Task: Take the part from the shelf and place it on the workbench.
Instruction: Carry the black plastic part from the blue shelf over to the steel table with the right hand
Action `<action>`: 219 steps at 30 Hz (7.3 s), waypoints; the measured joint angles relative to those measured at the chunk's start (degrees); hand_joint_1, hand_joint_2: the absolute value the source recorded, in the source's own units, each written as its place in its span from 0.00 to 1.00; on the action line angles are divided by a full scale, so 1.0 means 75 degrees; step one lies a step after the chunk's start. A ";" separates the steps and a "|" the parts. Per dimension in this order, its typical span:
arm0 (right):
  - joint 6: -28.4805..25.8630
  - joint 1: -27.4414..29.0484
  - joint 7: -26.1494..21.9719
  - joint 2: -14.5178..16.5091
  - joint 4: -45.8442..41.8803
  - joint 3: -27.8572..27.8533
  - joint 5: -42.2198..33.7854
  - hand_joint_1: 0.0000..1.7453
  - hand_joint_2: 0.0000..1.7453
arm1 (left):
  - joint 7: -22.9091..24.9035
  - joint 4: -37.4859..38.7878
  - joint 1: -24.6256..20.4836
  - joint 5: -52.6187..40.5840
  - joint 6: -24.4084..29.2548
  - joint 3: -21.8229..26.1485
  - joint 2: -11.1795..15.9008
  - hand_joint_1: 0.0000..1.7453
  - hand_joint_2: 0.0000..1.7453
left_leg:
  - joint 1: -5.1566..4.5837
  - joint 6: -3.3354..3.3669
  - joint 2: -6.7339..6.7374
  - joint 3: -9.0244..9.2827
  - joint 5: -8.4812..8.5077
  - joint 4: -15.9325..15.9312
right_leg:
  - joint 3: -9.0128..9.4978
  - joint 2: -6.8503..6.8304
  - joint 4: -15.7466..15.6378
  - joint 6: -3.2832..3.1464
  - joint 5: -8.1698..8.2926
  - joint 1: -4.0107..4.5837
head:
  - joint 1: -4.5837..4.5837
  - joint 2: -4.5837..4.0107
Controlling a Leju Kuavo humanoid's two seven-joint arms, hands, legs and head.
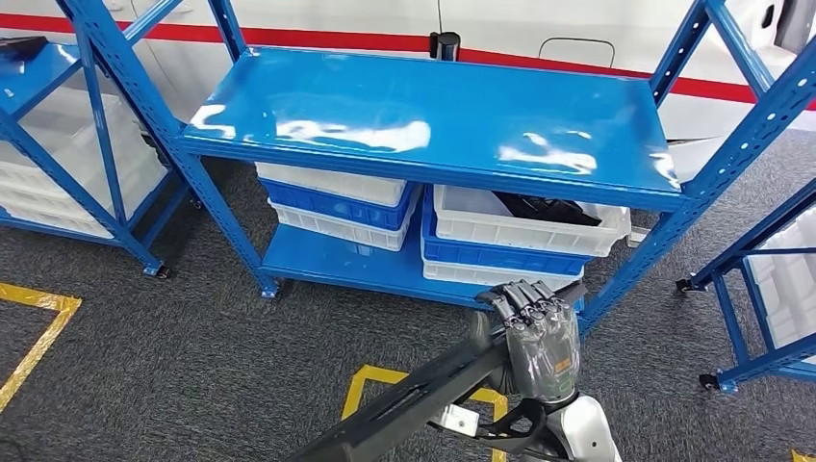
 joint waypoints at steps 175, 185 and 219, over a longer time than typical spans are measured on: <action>-0.0004 0.0215 -0.1253 0.0357 -0.0073 -0.0445 -0.2322 1.00 0.00 | -0.0715 -0.0055 -0.0431 0.1110 -0.1229 0.1714 0.0103 0.00 1.00 | 0.0121 0.0176 0.0047 0.0329 -0.0225 -0.0090 | -0.1018 -0.0025 0.1254 -0.0026 -0.0321 0.0036 | -0.0020 0.0001; -0.0004 0.0327 -0.1351 0.0257 -0.0050 -0.0540 -0.2614 1.00 0.00 | -0.0495 -0.0055 -0.0366 0.1026 -0.0808 0.1725 0.0023 0.00 1.00 | 0.0042 -0.0029 0.0645 -0.0016 0.0097 -0.0019 | 0.0270 -0.0403 -0.0135 0.0019 -0.0102 0.0154 | 0.0014 0.0001; 0.0125 0.0510 -0.0951 0.0396 -0.0488 -0.0839 -0.1861 1.00 0.00 | -0.0533 -0.0055 -0.0365 0.0624 -0.0017 0.1647 -0.0140 0.00 1.00 | 0.0200 -0.0262 0.0386 0.0174 -0.0645 0.0377 | -0.0237 -0.0116 -0.0025 -0.0097 0.0305 -0.0103 | 0.0040 0.0000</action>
